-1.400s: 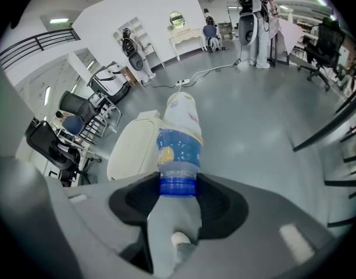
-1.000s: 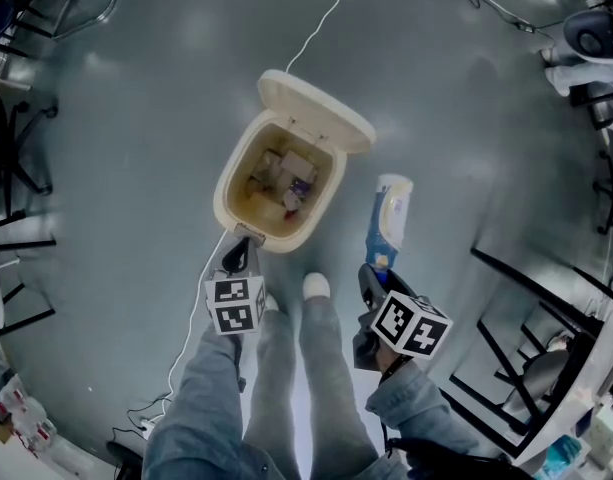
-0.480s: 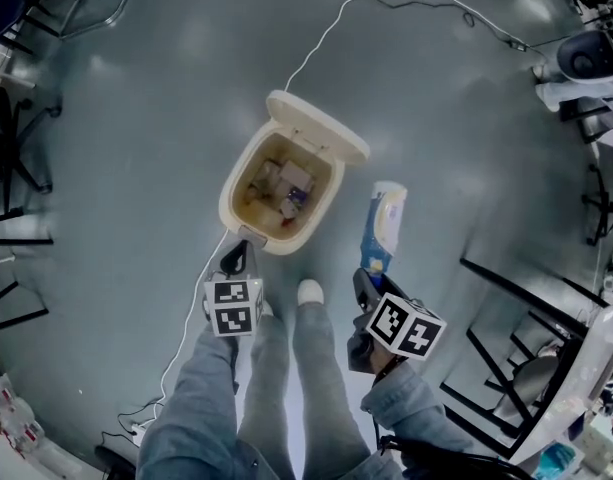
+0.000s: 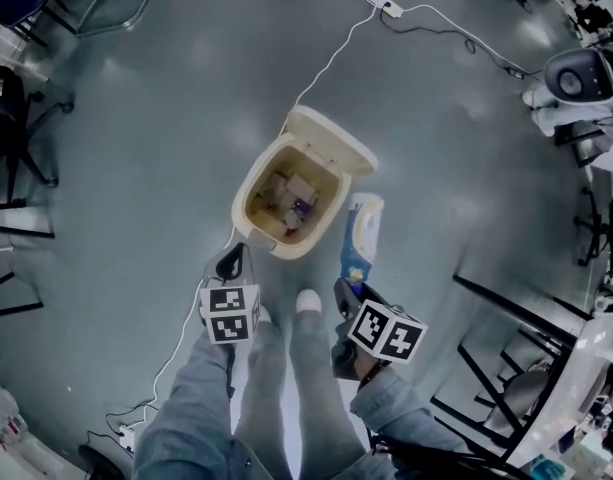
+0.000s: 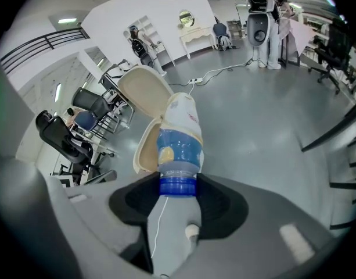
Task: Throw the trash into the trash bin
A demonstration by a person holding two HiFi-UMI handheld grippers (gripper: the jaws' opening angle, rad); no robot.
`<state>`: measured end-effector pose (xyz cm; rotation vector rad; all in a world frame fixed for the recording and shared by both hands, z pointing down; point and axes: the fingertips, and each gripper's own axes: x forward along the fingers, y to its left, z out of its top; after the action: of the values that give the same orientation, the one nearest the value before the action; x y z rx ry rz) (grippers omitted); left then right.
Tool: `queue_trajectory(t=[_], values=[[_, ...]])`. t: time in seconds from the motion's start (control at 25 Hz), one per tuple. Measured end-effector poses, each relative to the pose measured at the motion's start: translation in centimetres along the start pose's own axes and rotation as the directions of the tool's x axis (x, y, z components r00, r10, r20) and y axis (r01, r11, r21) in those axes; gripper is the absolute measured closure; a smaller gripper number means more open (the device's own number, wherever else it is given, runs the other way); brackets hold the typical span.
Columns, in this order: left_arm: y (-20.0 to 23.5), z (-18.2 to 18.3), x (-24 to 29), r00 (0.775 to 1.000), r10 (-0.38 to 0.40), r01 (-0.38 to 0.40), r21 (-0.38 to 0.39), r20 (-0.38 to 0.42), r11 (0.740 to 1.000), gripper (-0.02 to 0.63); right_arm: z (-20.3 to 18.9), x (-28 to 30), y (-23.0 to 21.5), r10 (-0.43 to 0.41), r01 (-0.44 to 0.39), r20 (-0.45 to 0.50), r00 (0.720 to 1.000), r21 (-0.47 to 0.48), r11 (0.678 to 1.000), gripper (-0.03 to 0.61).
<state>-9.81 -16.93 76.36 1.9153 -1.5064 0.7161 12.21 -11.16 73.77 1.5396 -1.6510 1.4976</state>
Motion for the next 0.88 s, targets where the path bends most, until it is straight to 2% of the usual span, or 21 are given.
queue_trajectory(t=[0.24, 0.52, 0.88], values=[[3.5, -0.7, -2.5, 0.997, 0.07, -0.069, -0.061, 0.014, 0.996, 0.606, -1.3, 0.7, 3.2, 0.025, -0.028, -0.048, 0.999, -0.075, 0.997, 0.382], [7.5, -1.3, -4.8, 0.988, 0.15, -0.145, -0.145, 0.028, 0.979, 0.606, -1.2, 2.1, 7.0, 0.053, -0.069, -0.097, 0.994, -0.16, 0.985, 0.382], [9.8, -1.9, -5.5, 0.978, 0.207, -0.193, -0.235, 0.039, 0.953, 0.606, -1.1, 5.2, 9.1, 0.028, -0.07, -0.179, 0.983, -0.233, 0.97, 0.382]])
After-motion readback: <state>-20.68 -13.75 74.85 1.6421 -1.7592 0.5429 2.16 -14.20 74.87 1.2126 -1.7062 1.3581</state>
